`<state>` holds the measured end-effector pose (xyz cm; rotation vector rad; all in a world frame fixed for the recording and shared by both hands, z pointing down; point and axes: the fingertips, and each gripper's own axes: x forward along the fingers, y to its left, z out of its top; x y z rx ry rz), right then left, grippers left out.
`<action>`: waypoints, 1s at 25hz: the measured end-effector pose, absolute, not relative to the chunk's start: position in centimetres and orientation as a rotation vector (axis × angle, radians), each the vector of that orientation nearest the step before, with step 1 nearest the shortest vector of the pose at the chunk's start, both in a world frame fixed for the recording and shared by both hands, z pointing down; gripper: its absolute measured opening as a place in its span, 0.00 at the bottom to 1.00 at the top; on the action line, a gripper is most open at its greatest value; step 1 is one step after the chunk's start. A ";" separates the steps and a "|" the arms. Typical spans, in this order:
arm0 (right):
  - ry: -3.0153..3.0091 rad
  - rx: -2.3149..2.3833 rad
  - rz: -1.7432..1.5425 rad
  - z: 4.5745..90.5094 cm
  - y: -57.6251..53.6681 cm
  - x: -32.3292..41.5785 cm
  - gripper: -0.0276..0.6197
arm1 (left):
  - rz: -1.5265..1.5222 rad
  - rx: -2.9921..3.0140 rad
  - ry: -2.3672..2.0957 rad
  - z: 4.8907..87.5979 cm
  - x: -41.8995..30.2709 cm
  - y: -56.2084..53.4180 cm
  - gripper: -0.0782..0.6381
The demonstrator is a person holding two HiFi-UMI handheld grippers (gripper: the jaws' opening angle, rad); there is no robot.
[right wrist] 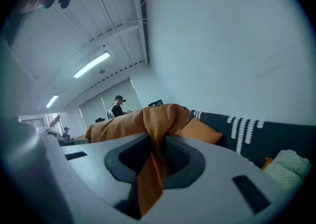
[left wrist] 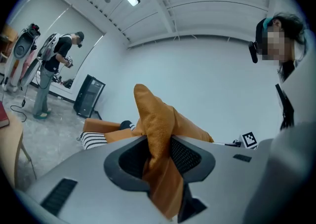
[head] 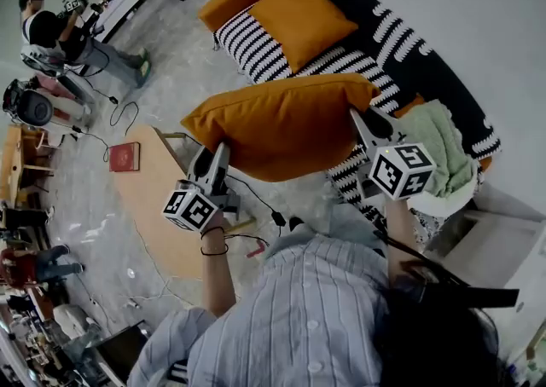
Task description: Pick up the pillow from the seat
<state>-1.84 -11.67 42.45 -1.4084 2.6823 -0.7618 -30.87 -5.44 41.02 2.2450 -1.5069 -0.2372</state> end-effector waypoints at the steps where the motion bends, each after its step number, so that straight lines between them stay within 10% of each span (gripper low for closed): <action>1: 2.690 -1.399 -0.769 42.6 -11.3 -3.0 0.16 | -0.235 2.247 -1.517 40.9 -31.9 -4.8 0.32; 25: 2.855 -1.278 -0.838 44.6 3.2 -19.4 0.16 | -0.333 2.140 -1.650 43.1 -47.5 13.2 0.31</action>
